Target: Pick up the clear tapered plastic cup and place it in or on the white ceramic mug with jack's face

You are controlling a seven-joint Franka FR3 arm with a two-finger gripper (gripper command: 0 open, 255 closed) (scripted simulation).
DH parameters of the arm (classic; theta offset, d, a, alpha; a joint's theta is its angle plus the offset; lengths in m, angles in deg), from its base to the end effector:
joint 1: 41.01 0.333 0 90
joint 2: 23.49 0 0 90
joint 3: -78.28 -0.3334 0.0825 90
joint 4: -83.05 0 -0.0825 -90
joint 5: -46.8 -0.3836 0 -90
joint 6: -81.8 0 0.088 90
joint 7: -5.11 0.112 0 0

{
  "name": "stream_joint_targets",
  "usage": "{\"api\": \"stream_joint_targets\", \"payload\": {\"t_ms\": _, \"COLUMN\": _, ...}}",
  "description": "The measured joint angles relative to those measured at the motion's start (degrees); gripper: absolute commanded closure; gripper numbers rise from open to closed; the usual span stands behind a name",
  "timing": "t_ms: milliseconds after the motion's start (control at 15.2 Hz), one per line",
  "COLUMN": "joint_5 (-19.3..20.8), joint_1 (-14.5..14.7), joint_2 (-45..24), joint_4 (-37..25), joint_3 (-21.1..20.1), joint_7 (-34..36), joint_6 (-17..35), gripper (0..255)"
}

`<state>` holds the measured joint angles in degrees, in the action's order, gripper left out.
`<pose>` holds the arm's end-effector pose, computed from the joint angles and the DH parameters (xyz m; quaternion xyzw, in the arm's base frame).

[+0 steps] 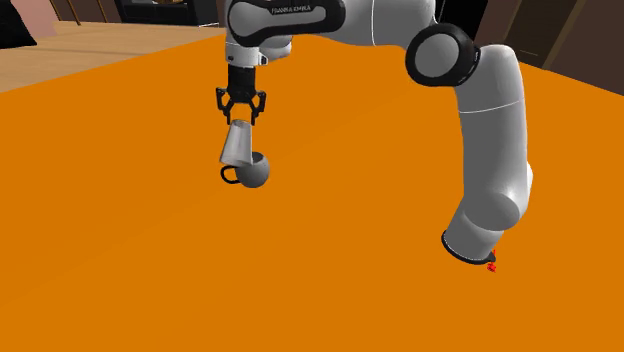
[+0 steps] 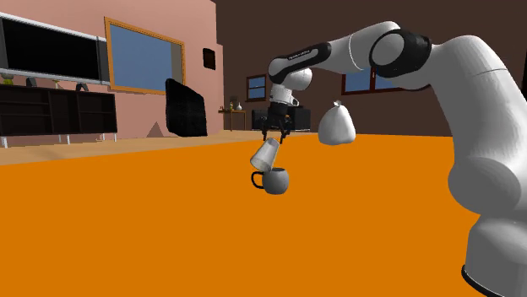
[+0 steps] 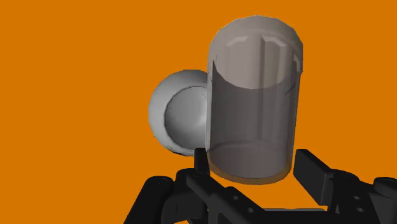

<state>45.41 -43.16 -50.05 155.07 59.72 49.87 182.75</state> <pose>0.6869 0.1525 0.5236 -0.9606 0.2634 0.0143 0.0877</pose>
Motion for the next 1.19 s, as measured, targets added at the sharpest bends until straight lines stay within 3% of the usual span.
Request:
{"api": "stream_joint_targets", "payload": {"t_ms": 132, "joint_5": 1.16, "joint_1": 0.09, "joint_2": -5.89, "joint_4": -9.17, "joint_3": 0.82, "joint_7": -1.38, "joint_6": -3.55, "gripper": 255}}
{"api": "stream_joint_targets", "payload": {"t_ms": 264, "joint_5": 1.63, "joint_1": 0.26, "joint_2": -8.36, "joint_4": -12.19, "joint_3": 1.15, "joint_7": -1.77, "joint_6": -4.2, "gripper": 255}}
{"api": "stream_joint_targets", "payload": {"t_ms": 1188, "joint_5": 1.43, "joint_1": -0.92, "joint_2": -7.6, "joint_4": -1.86, "joint_3": 1.38, "joint_7": -2.9, "joint_6": 6.49, "gripper": 255}}
